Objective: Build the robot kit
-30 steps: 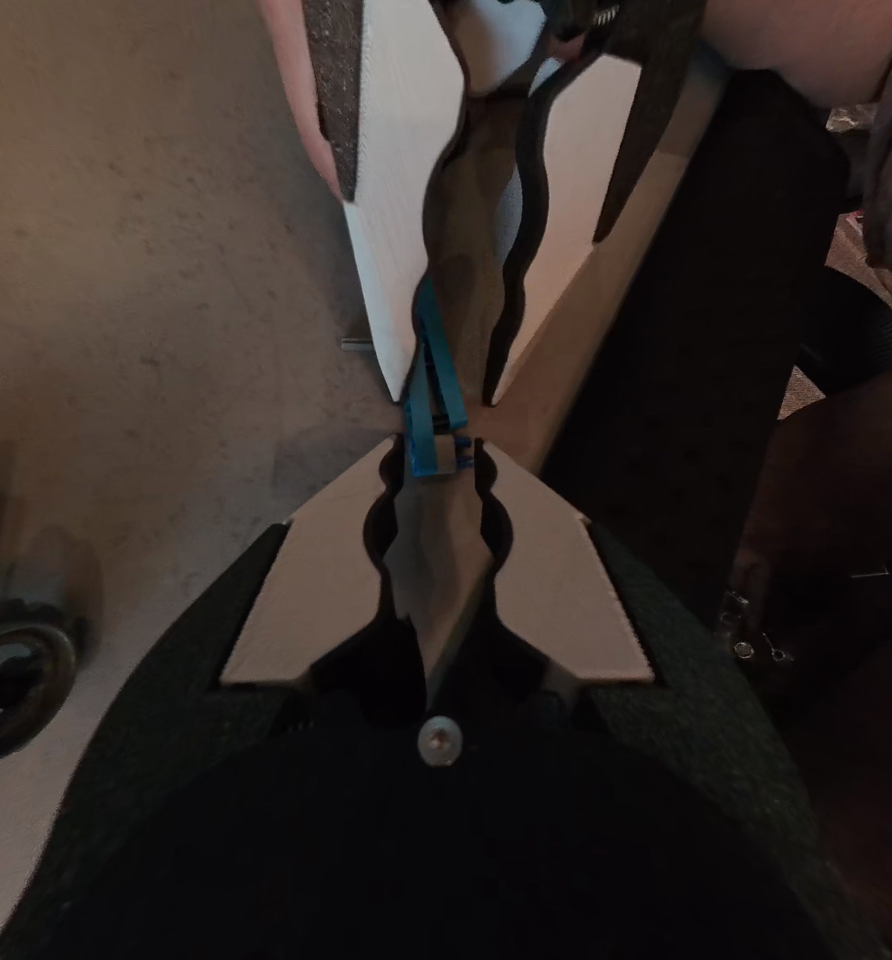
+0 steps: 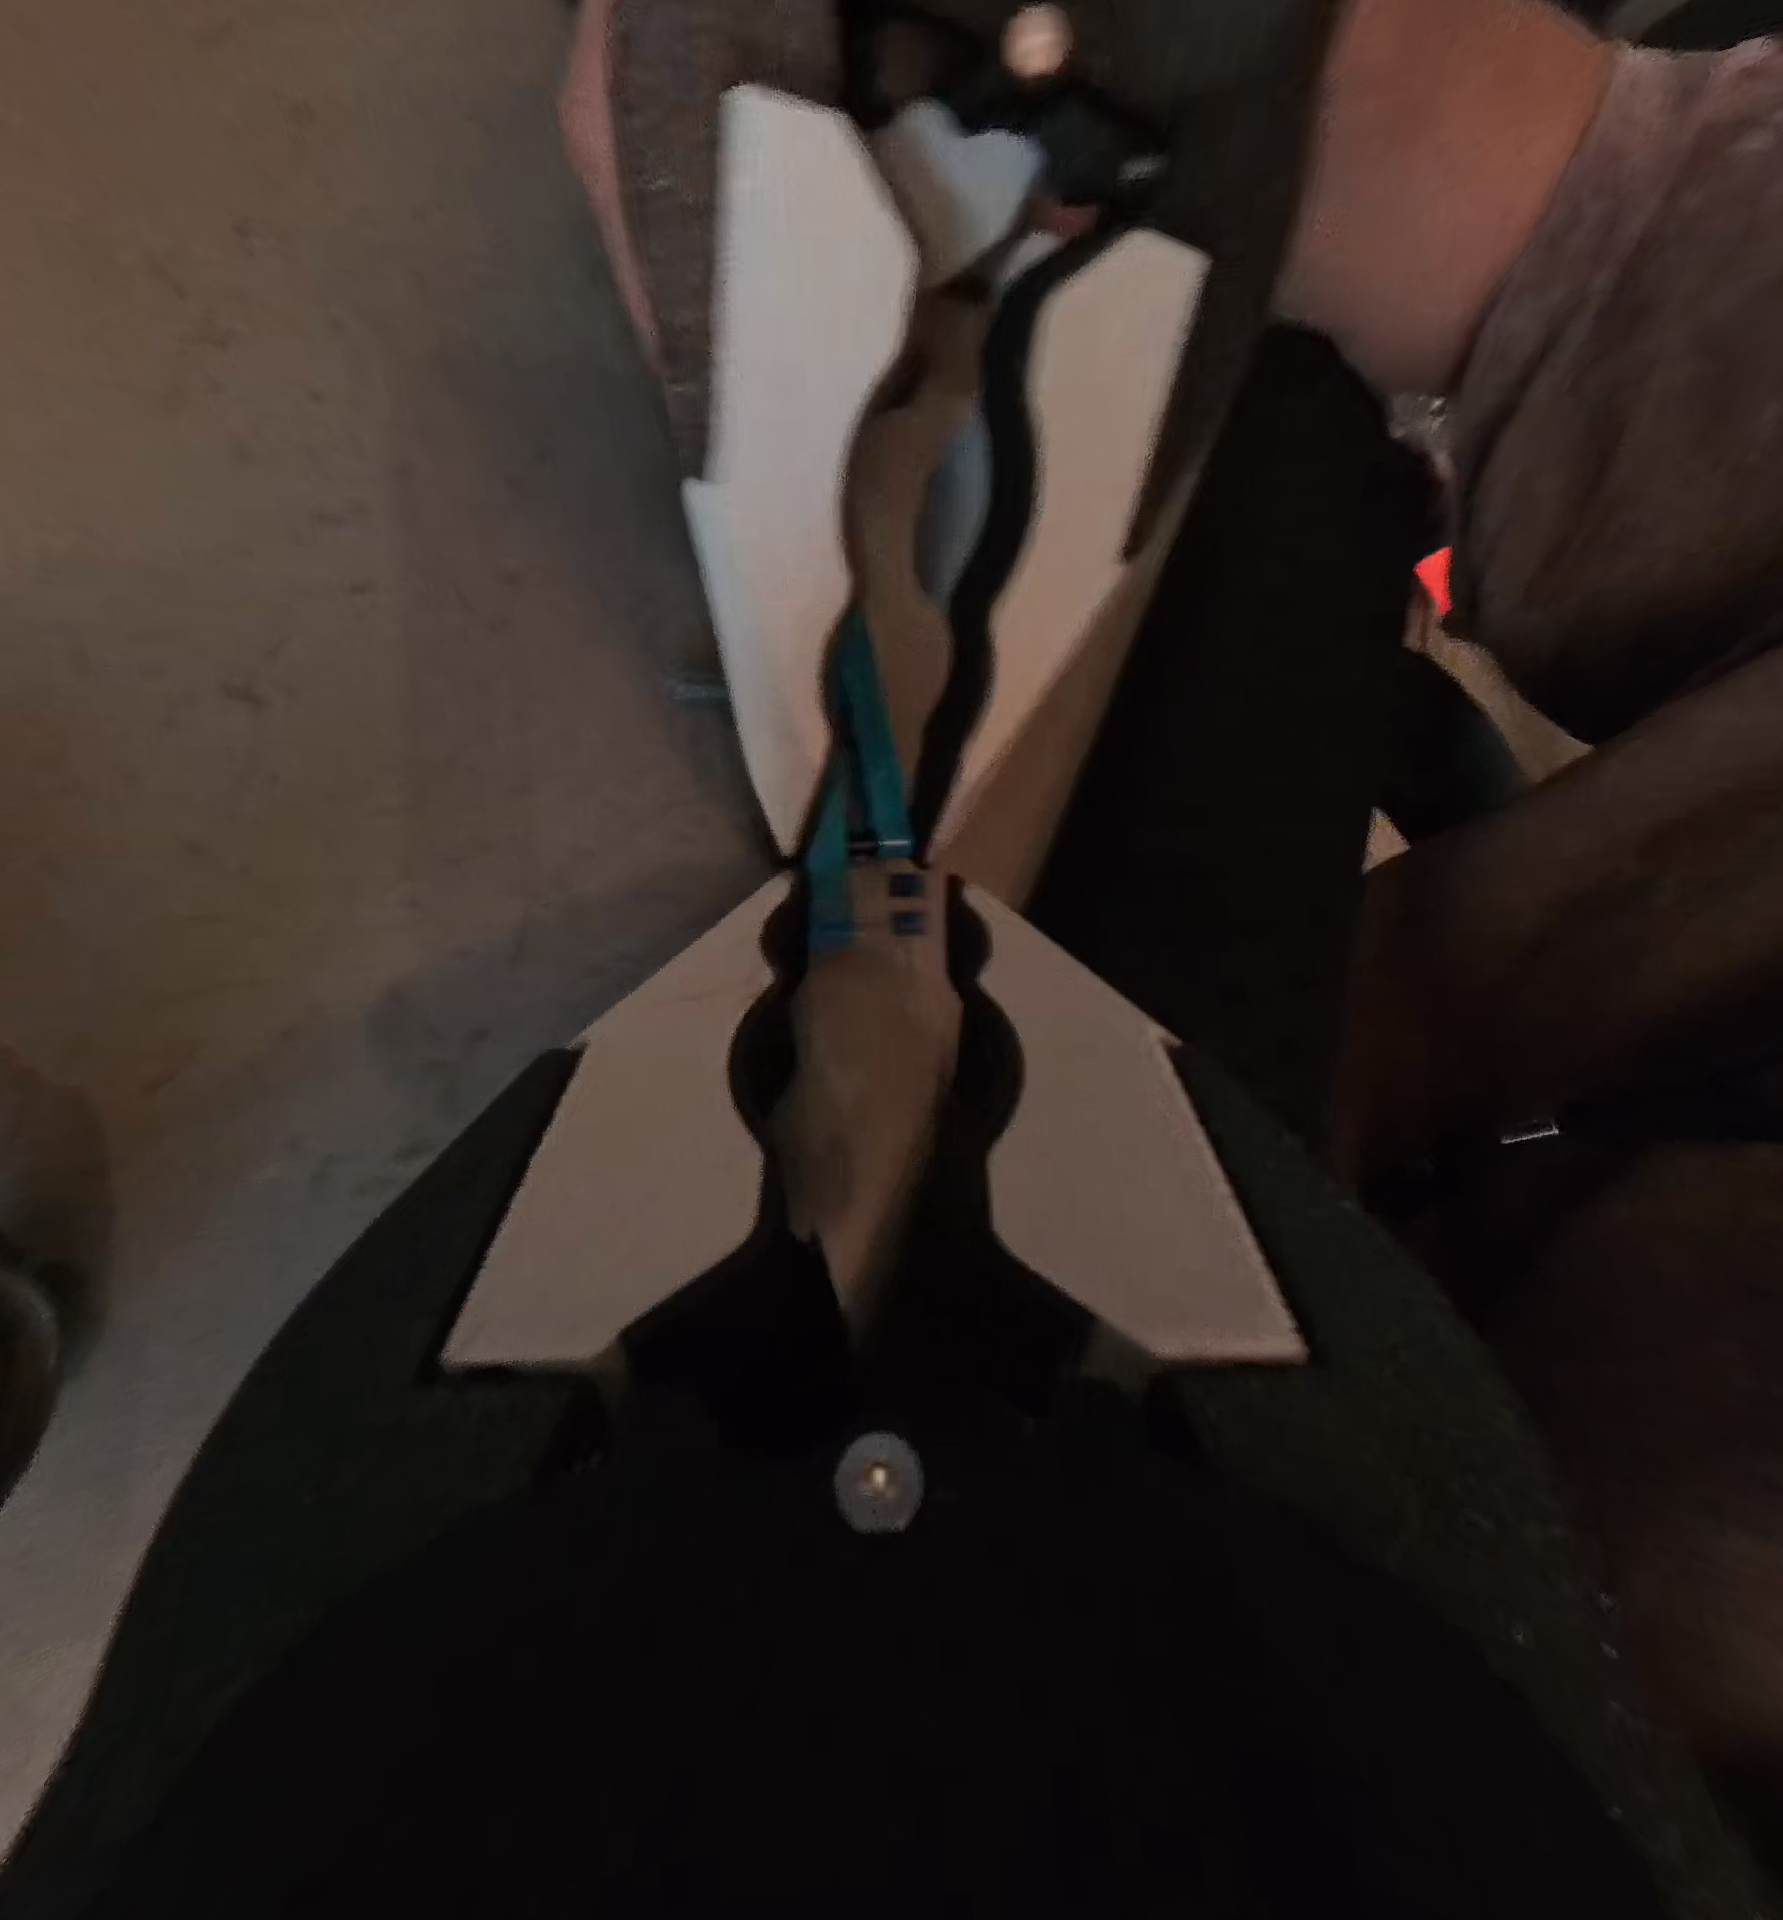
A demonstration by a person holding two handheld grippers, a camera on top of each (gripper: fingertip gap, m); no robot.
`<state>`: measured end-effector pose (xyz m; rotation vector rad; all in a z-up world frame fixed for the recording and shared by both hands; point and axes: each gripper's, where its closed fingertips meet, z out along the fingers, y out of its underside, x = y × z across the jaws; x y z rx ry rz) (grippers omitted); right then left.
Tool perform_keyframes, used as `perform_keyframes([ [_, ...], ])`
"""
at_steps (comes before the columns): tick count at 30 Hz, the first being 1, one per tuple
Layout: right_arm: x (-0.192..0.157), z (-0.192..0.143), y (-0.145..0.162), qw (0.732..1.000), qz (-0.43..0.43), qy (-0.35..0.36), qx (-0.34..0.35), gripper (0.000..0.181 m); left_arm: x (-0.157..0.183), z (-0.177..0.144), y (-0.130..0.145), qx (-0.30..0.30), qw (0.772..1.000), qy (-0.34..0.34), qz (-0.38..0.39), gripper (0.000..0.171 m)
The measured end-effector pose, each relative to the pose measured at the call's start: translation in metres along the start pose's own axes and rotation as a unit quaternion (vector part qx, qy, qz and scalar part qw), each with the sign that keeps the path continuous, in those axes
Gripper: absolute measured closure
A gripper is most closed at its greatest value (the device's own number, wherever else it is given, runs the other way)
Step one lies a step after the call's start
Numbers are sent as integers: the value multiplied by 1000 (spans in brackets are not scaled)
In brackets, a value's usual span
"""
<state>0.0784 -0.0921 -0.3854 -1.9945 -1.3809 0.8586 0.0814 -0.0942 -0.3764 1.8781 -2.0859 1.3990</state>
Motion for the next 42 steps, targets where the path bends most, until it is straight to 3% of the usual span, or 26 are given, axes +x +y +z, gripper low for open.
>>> perform_keyframes([
  [2,5,-8,-1,999,36,-9,11,158,10,-11,-10,42,998,0,49,139],
  [4,4,-19,-6,995,86,-40,35,158,13,-23,-17,74,985,-54,145,137],
  [8,-1,-38,-24,971,172,-123,111,158,14,-28,-26,70,913,-189,354,129],
  [10,-9,-42,-32,955,201,-176,133,158,19,-25,-34,80,880,-218,414,131],
  [12,-15,-45,-38,944,210,-208,148,158,17,-21,-39,86,868,-224,434,138],
  [14,-17,-48,-41,938,214,-222,158,158,18,-18,-42,104,872,-204,433,152],
  [19,-9,-50,-39,931,236,-217,173,159,10,-19,-49,138,884,-190,404,158],
  [26,20,-50,-35,948,228,-121,185,156,-14,-23,-52,150,908,-199,336,159],
  [31,44,-56,-27,968,194,-2,159,155,-20,-27,-50,155,931,-172,282,165],
  [35,41,-53,-26,982,130,37,130,171,-24,-27,-51,155,942,-157,253,165],
  [42,44,-47,-18,989,69,83,100,172,-27,-24,-48,143,958,-130,214,165],
])
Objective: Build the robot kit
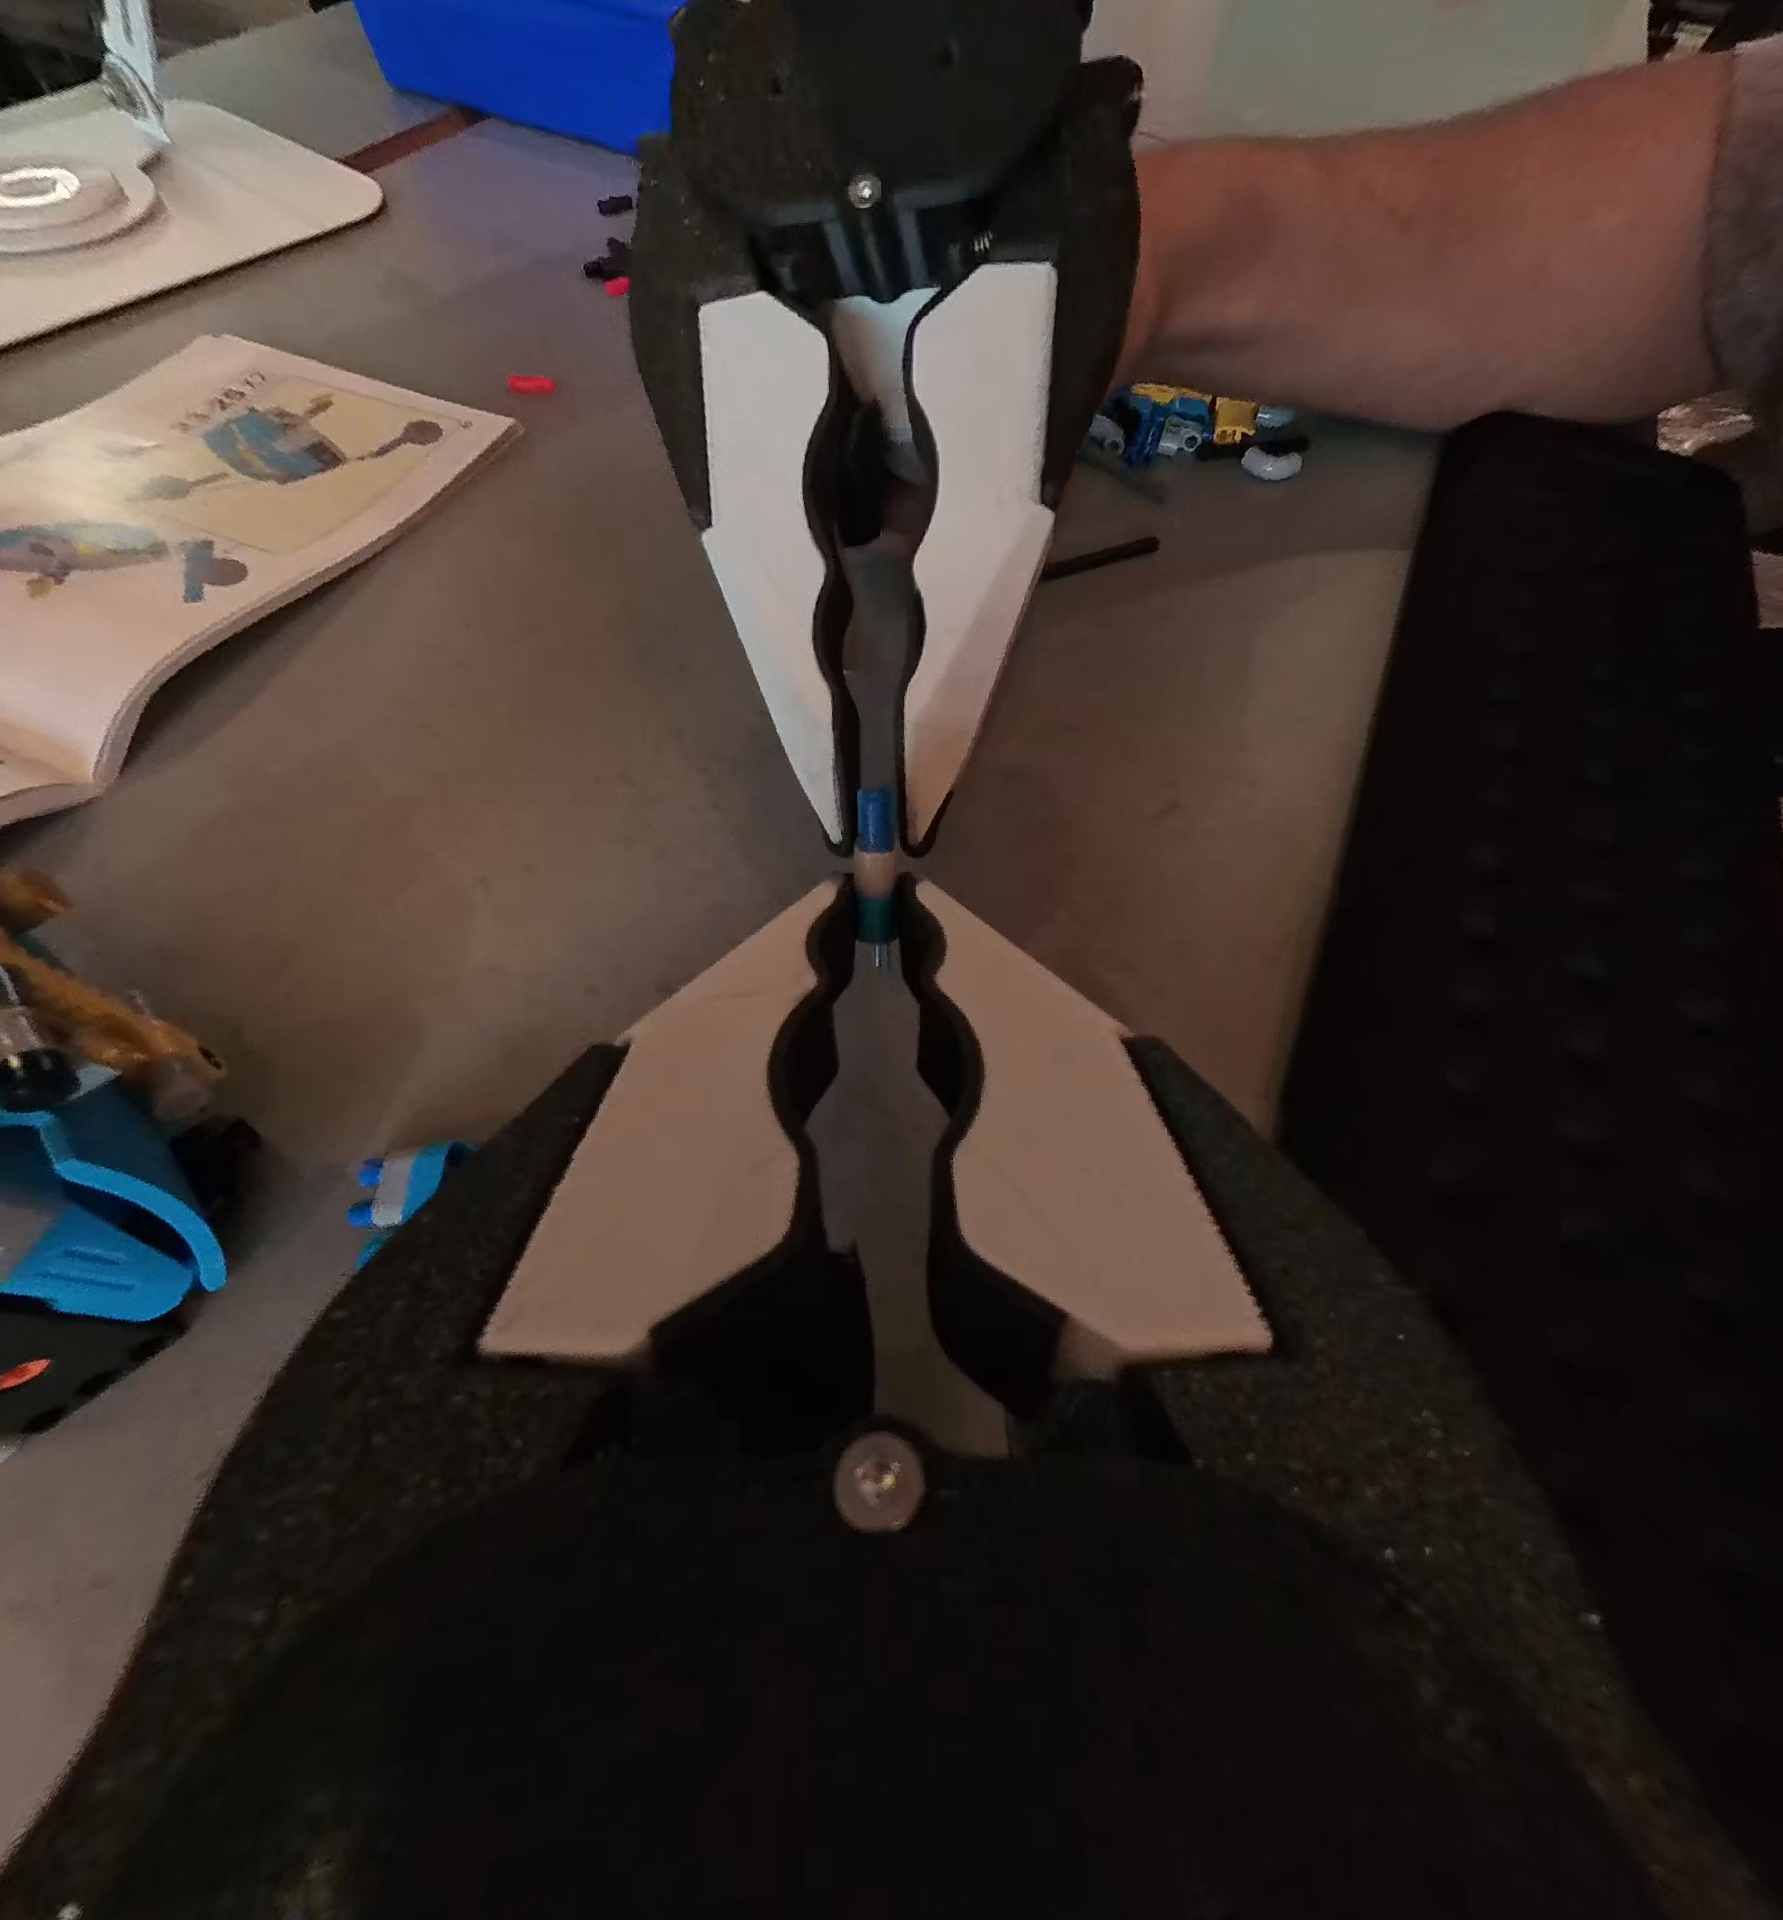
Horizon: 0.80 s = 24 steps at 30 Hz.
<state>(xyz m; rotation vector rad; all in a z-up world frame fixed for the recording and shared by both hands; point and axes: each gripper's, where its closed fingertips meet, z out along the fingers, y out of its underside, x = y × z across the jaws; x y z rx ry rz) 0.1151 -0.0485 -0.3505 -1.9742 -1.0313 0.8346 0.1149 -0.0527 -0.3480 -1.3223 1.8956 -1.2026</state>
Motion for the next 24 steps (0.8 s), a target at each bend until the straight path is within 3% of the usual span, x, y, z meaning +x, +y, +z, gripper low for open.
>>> perform_keyframes([
  [6,0,-7,-8,999,-4,-9,33,157,-2,1,1,-3,1000,10,-23,165],
  [8,1,-8,-10,999,-15,-2,35,170,-2,1,1,-4,1000,9,-22,165],
  [11,2,-4,-6,999,-30,6,25,173,-1,1,1,-5,1000,9,-19,165],
  [24,-4,-5,-1,997,-38,8,-61,174,2,2,0,-5,1000,-1,19,166],
])
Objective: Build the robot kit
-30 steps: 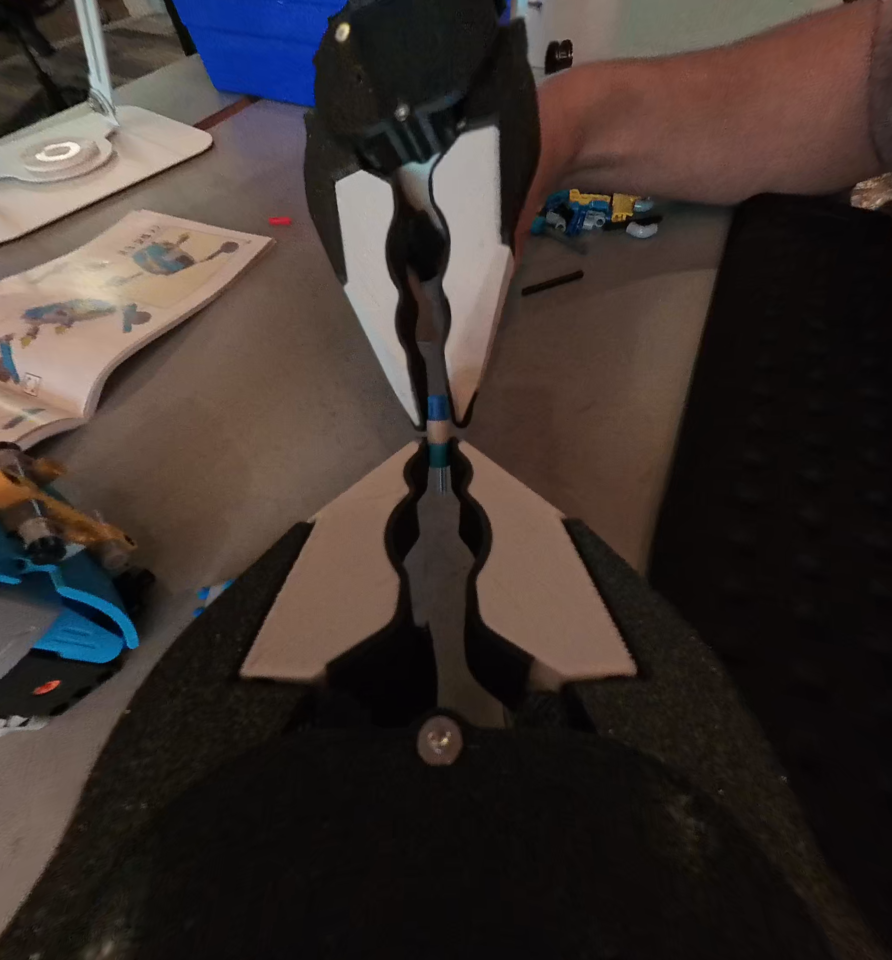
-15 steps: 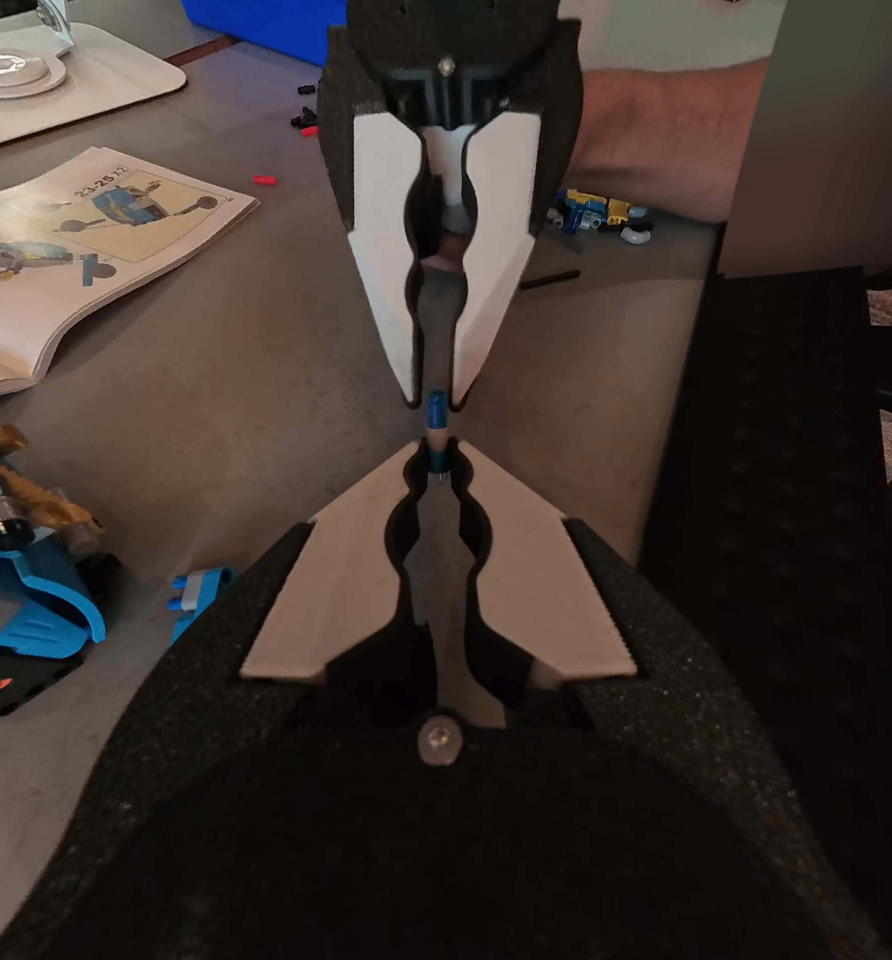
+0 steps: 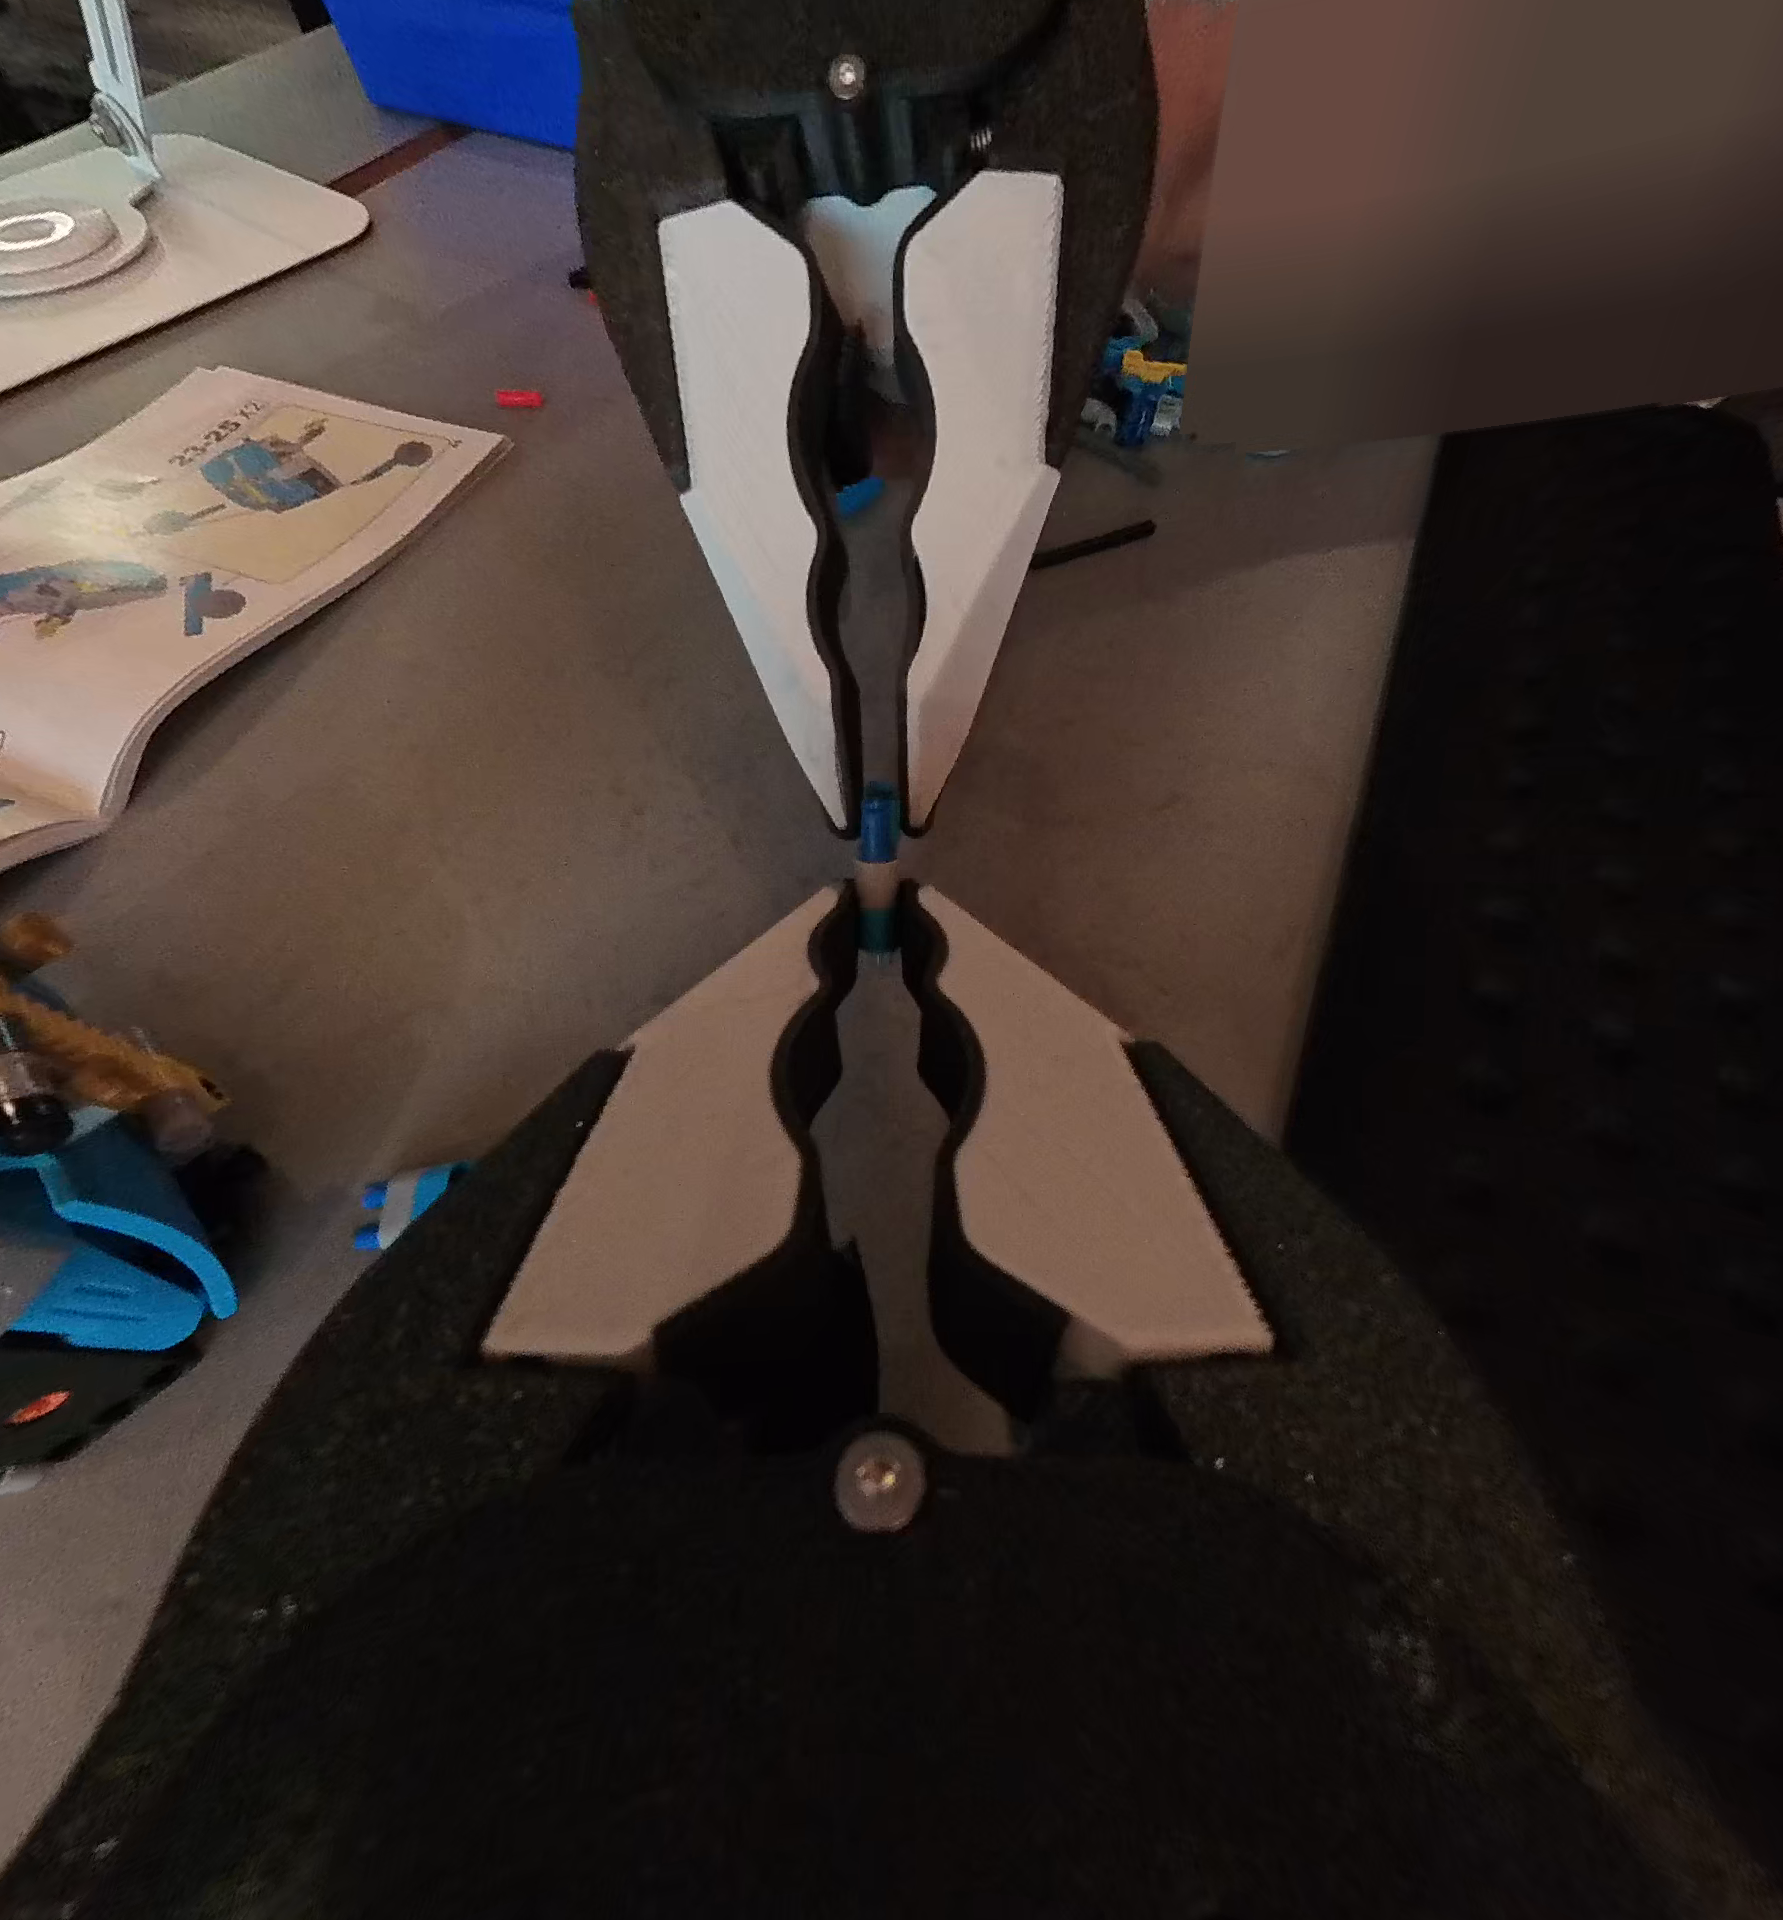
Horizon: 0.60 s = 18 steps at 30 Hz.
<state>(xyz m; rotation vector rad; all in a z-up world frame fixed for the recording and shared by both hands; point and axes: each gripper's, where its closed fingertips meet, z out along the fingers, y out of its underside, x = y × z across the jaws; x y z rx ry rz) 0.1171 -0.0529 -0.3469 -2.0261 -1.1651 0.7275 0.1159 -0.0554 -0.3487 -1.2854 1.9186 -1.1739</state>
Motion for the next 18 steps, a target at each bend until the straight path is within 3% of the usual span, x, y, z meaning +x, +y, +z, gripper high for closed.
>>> perform_keyframes([
  [11,6,1,-1,1000,25,2,15,173,-6,1,0,-1,1000,-1,-30,166],
  [14,13,-1,-1,999,-12,37,11,173,-11,2,0,2,998,3,-63,165],
  [18,18,-14,-12,993,-55,100,20,142,-26,1,0,8,990,-8,-140,165],
])
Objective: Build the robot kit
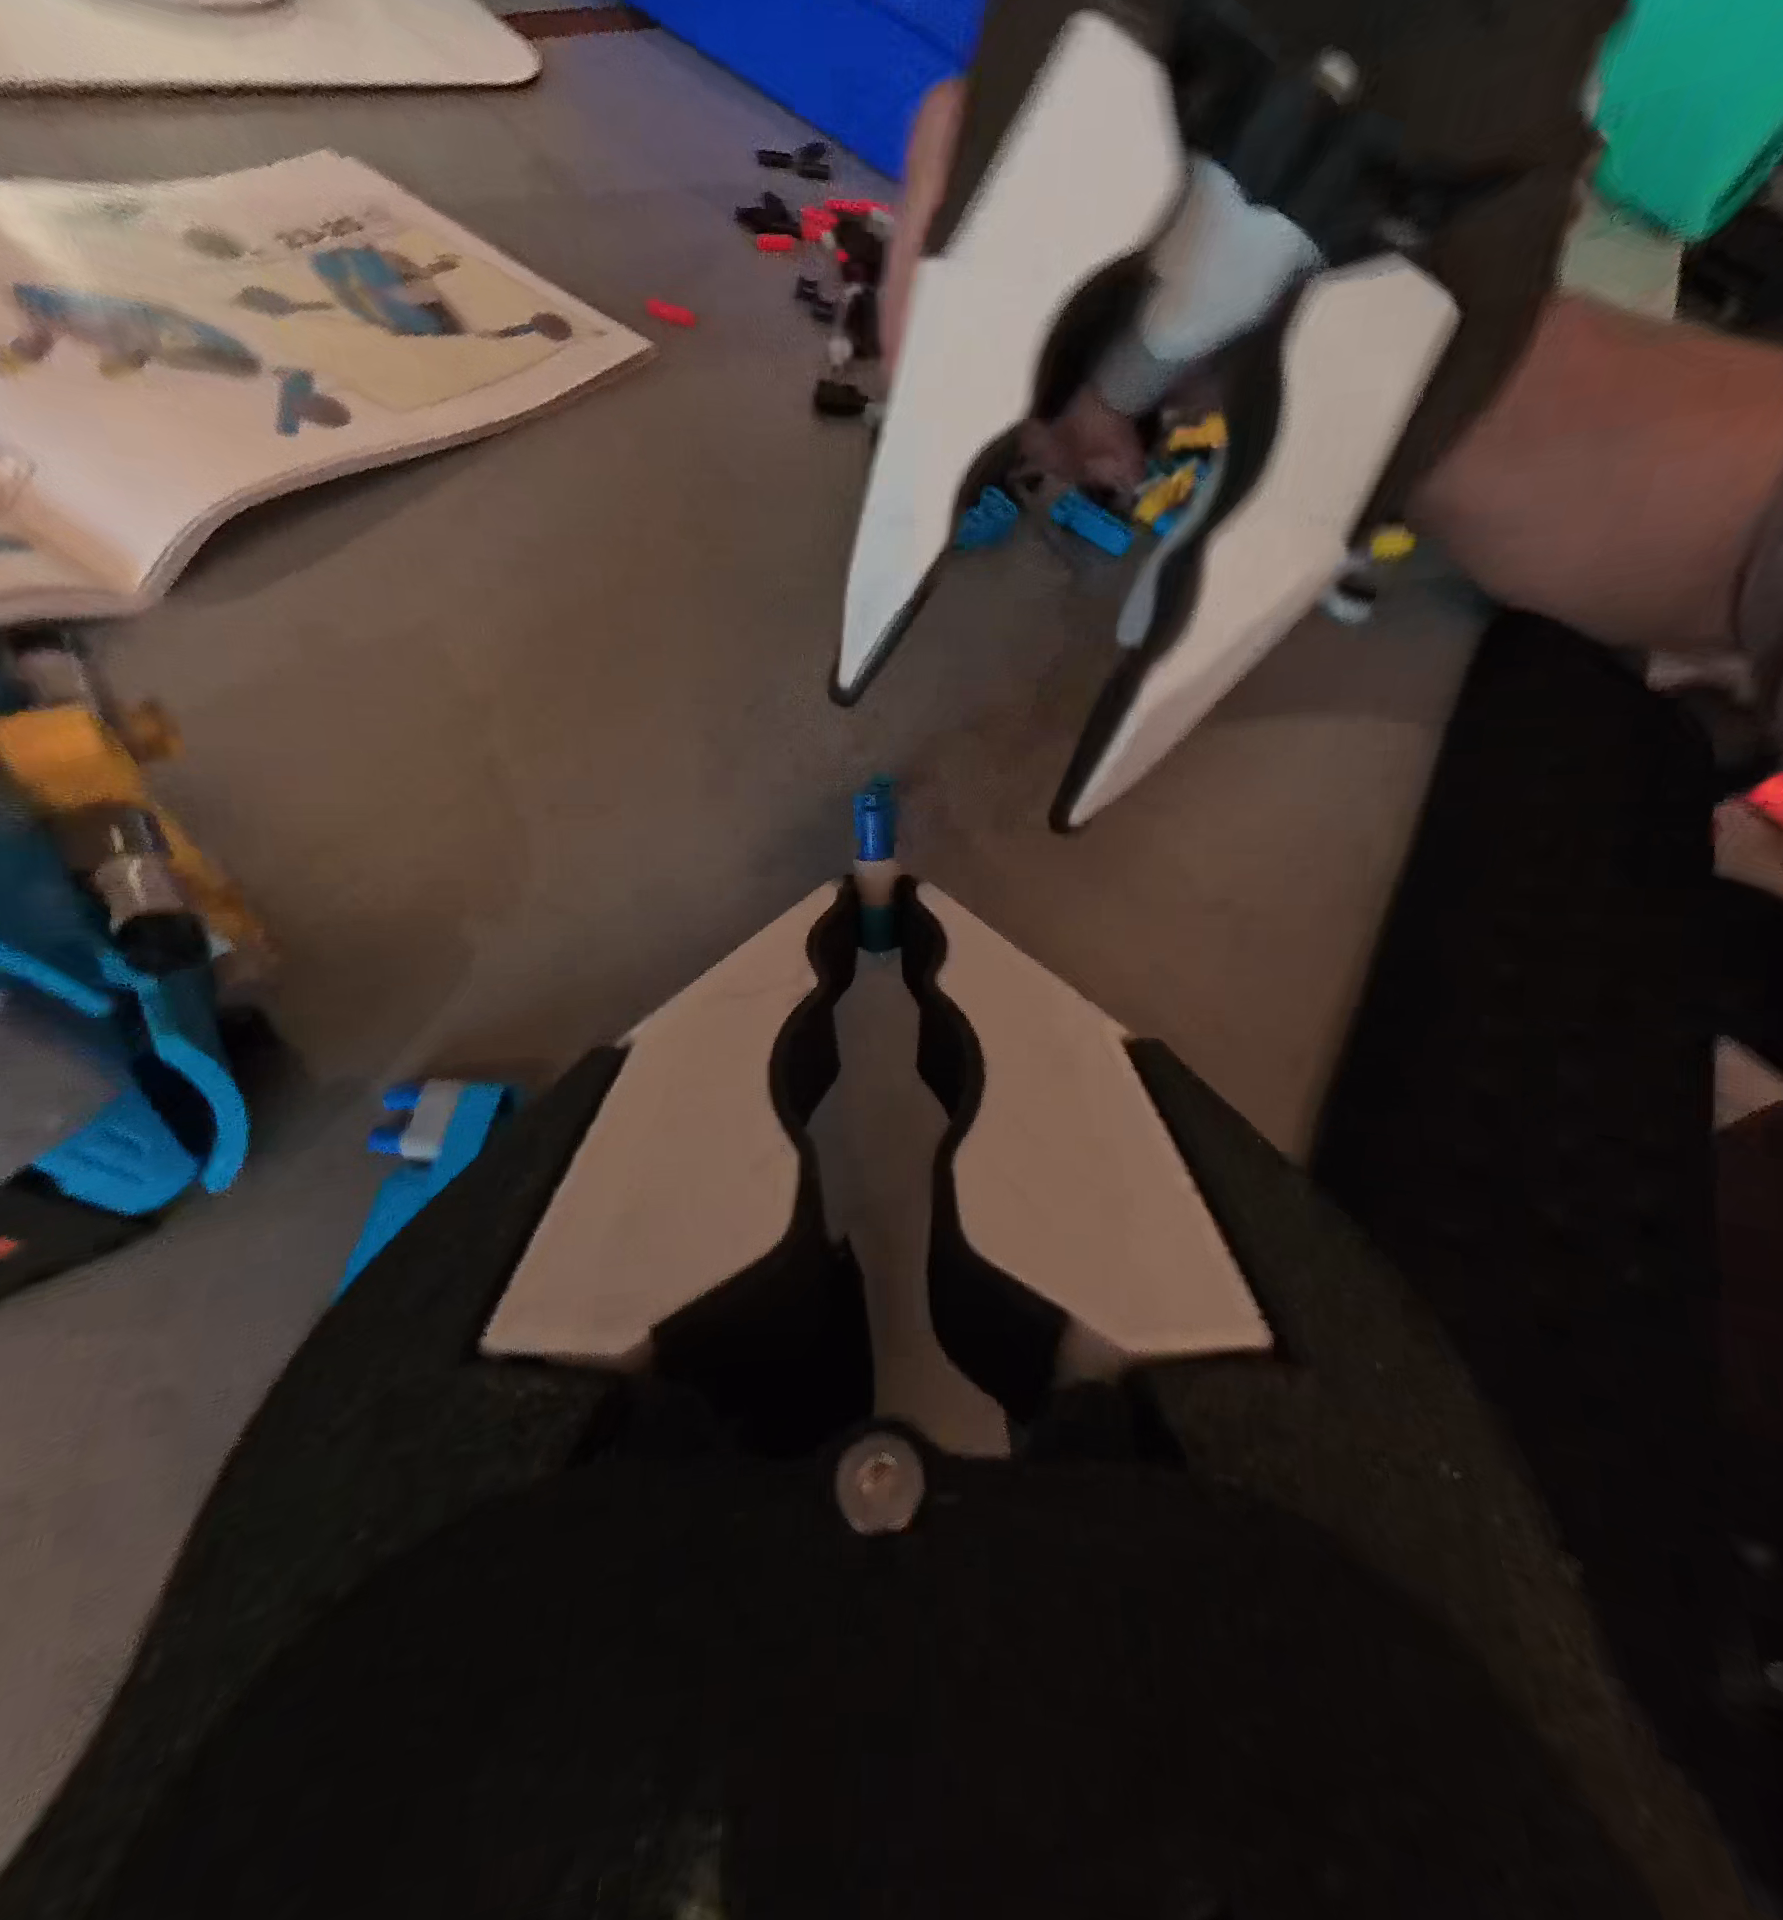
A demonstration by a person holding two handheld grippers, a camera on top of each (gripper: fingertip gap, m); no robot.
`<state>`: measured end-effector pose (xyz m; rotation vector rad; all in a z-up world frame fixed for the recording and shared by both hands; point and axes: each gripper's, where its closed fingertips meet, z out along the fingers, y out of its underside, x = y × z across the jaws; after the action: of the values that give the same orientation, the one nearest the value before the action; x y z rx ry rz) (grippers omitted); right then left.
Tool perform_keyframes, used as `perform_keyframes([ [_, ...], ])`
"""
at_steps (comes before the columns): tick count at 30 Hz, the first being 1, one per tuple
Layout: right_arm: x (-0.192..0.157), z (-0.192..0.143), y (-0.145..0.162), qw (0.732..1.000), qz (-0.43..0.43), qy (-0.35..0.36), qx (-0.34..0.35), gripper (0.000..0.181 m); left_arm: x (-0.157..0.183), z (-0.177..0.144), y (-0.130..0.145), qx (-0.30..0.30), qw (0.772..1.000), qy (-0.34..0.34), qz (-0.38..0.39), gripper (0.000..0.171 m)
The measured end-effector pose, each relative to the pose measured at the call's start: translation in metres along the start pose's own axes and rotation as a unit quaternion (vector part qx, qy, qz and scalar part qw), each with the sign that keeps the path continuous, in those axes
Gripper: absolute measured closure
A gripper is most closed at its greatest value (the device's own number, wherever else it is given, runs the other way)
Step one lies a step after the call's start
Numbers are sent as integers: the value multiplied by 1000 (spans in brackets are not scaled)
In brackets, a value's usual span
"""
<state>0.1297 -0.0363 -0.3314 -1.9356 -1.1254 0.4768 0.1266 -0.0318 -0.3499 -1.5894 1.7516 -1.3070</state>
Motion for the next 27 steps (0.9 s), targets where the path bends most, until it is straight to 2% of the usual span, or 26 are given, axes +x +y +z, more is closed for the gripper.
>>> perform_keyframes([
  [3,2,8,0,995,-51,85,-26,134,2,0,-4,15,995,4,-98,165],
  [6,2,22,8,987,-62,138,-48,138,2,-3,-8,29,990,5,-135,165],
  [7,2,26,10,986,-60,146,-46,133,2,-3,-9,31,988,14,-150,165],
  [9,10,27,12,982,-59,177,-42,152,3,0,-5,27,984,27,-171,165],
  [12,11,27,13,983,-51,173,-41,156,3,1,-5,24,982,39,-185,165],
  [18,14,28,14,975,-87,196,-63,158,-1,1,-5,35,977,47,-207,166],
  [19,13,29,15,976,-83,191,-60,157,0,1,-6,39,977,49,-206,166],
  [20,10,30,14,977,-91,187,-55,165,0,1,-7,42,977,45,-203,165],
  [23,11,31,19,971,-117,195,-80,165,-1,5,-3,28,983,25,-182,165],
  [27,13,29,12,979,-74,185,-51,164,-3,0,-9,54,978,41,-197,165],
])
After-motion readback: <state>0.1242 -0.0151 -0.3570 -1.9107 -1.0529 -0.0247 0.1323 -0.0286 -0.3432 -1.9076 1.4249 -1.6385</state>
